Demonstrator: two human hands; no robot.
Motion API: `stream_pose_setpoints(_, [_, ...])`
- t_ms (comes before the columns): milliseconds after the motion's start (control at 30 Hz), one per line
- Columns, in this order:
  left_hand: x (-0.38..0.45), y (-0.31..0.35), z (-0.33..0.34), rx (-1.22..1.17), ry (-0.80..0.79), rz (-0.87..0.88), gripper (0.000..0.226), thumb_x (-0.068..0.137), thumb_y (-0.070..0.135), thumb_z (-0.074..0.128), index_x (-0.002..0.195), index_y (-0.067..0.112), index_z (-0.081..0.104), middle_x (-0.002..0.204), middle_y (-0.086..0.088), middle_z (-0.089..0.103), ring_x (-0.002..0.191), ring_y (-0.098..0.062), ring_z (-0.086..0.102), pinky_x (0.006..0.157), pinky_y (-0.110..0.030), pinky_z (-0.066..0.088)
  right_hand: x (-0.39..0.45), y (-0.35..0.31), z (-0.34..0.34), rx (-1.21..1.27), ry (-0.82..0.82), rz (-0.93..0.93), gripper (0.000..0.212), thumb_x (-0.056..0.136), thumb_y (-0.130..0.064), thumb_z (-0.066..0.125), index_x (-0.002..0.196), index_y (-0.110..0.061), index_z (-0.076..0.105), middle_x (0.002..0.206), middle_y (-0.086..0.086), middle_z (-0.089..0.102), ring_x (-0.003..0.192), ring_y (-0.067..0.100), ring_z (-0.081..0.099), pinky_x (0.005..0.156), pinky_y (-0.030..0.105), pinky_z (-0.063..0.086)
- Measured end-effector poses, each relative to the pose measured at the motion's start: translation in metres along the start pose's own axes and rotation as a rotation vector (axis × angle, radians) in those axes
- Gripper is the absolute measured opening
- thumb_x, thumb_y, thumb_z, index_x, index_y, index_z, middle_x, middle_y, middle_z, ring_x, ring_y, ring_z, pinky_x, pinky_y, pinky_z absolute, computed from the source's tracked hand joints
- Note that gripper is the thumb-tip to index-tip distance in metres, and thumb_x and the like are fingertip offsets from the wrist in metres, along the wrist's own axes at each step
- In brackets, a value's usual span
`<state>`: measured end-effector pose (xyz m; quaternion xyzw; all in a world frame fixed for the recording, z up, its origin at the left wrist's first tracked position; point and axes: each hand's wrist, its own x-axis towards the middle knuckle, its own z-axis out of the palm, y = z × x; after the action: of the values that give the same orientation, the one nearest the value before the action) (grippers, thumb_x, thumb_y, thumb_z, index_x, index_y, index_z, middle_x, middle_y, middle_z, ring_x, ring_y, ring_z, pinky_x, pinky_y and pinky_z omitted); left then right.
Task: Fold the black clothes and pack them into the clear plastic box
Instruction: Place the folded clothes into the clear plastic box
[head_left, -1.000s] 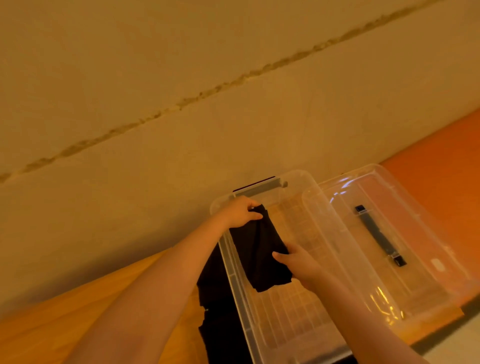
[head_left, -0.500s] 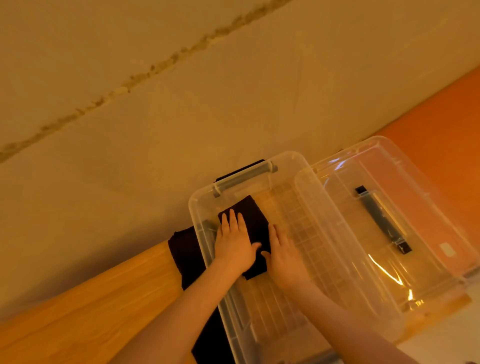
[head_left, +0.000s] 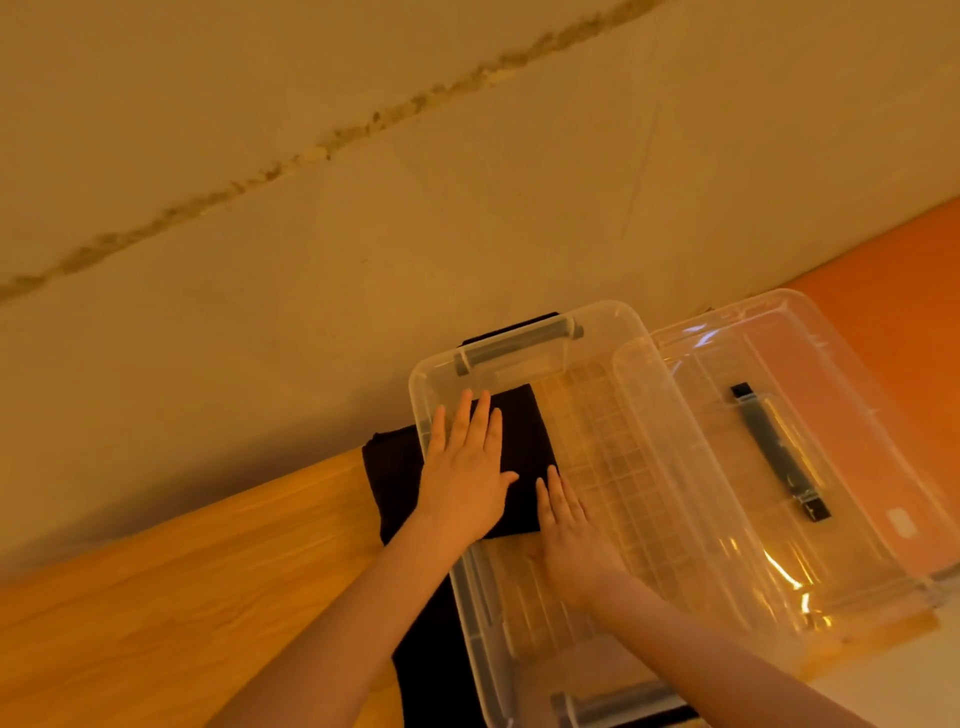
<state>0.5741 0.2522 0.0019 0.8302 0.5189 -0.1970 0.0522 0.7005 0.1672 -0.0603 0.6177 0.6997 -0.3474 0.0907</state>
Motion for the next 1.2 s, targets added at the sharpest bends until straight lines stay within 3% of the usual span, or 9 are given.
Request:
stream_pose_setpoints(100, [-0.039, -0.008, 0.016, -0.119, 0.156, -0.076, 0.07, 0.094, 0.049, 0.03, 0.144, 0.011, -0.001, 0.154, -0.012, -0.007, 0.142, -0.028, -0.009, 0.111, -0.047, -0.004, -0.002, -0.004, 0.003, -0.16, -0.073, -0.02, 0.071, 0.1, -0.04, 0.027, 0.134, -0.004, -0.024, 0.133, 0.011, -0.038, 0.126, 0.02, -0.032, 0.114, 0.039, -0.008])
stream_pose_setpoints(167, [-0.06, -0.01, 0.027, -0.241, 0.151, -0.186, 0.071, 0.089, 0.053, 0.024, 0.145, 0.011, 0.009, 0.153, -0.013, 0.007, 0.141, -0.029, 0.006, 0.11, -0.047, 0.007, 0.002, -0.009, 0.003, -0.194, 0.055, -0.032, 0.075, 0.097, -0.043, 0.035, 0.134, -0.007, -0.019, 0.141, 0.014, -0.03, 0.13, 0.024, -0.026, 0.113, 0.044, -0.002])
stream_pose_setpoints(267, [-0.083, -0.003, 0.044, -0.409, 0.121, -0.23, 0.076, 0.081, 0.06, 0.0, 0.139, 0.02, -0.027, 0.15, -0.001, -0.027, 0.137, -0.019, -0.028, 0.109, -0.035, -0.017, 0.012, -0.016, 0.004, -0.222, 0.176, -0.134, 0.082, 0.082, -0.044, 0.062, 0.14, -0.008, 0.017, 0.151, 0.015, 0.016, 0.138, 0.027, 0.013, 0.108, 0.047, 0.023])
stream_pose_setpoints(433, [-0.09, 0.004, 0.049, -0.481, 0.182, -0.261, 0.074, 0.079, 0.055, -0.006, 0.138, 0.016, -0.026, 0.148, 0.0, -0.028, 0.138, -0.019, -0.026, 0.11, -0.035, -0.015, 0.017, -0.012, 0.01, -0.367, 0.005, -0.264, 0.061, 0.08, -0.039, 0.03, 0.135, -0.013, 0.036, 0.141, 0.007, 0.043, 0.131, 0.022, 0.031, 0.102, 0.041, 0.029])
stream_pose_setpoints(600, [-0.089, 0.003, 0.05, -0.484, 0.168, -0.252, 0.074, 0.079, 0.059, -0.012, 0.136, 0.016, -0.028, 0.146, 0.0, -0.031, 0.138, -0.018, -0.025, 0.112, -0.034, -0.013, 0.019, -0.002, 0.01, -0.434, 0.01, -0.413, 0.059, 0.097, -0.04, 0.024, 0.139, -0.023, -0.015, 0.146, -0.003, -0.022, 0.136, 0.018, -0.021, 0.109, 0.036, -0.015])
stream_pose_setpoints(700, [-0.091, 0.001, 0.053, -0.538, 0.187, -0.213, 0.077, 0.079, 0.066, -0.013, 0.137, 0.017, -0.026, 0.146, 0.004, -0.03, 0.137, -0.016, -0.027, 0.11, -0.033, -0.016, 0.017, -0.002, 0.011, -0.304, 0.083, -0.306, 0.062, 0.086, -0.053, -0.001, 0.139, -0.026, -0.017, 0.148, -0.006, -0.023, 0.135, 0.013, -0.025, 0.117, 0.038, -0.01])
stream_pose_setpoints(867, [-0.124, -0.017, 0.089, -0.58, 0.158, -0.326, 0.064, 0.092, 0.054, 0.01, 0.138, 0.024, -0.022, 0.147, 0.006, -0.027, 0.137, -0.012, -0.027, 0.11, -0.031, -0.016, 0.002, -0.004, 0.005, -0.1, 0.128, -0.067, 0.06, 0.101, -0.037, 0.025, 0.148, -0.016, -0.006, 0.157, 0.001, -0.01, 0.141, 0.013, -0.016, 0.116, 0.032, -0.004])
stream_pose_setpoints(1000, [-0.148, -0.02, 0.128, -0.513, 0.055, -0.4, 0.074, 0.081, 0.062, -0.006, 0.137, 0.017, -0.026, 0.144, -0.001, -0.032, 0.136, -0.02, -0.028, 0.111, -0.035, -0.014, -0.013, -0.025, -0.013, -0.05, 0.229, -0.113, 0.06, 0.1, -0.036, 0.027, 0.148, -0.017, -0.004, 0.157, -0.001, -0.007, 0.136, 0.007, -0.018, 0.116, 0.03, -0.003])
stream_pose_setpoints(1200, [-0.158, -0.011, 0.138, -1.225, 0.044, -0.638, 0.083, 0.089, 0.05, 0.05, 0.149, 0.014, 0.006, 0.156, -0.003, 0.011, 0.143, -0.02, 0.015, 0.116, -0.037, 0.021, -0.059, -0.095, -0.029, 0.002, 0.379, -0.228, 0.058, 0.091, -0.052, 0.013, 0.139, -0.026, -0.009, 0.148, -0.011, -0.015, 0.136, 0.005, -0.02, 0.112, 0.026, -0.011])
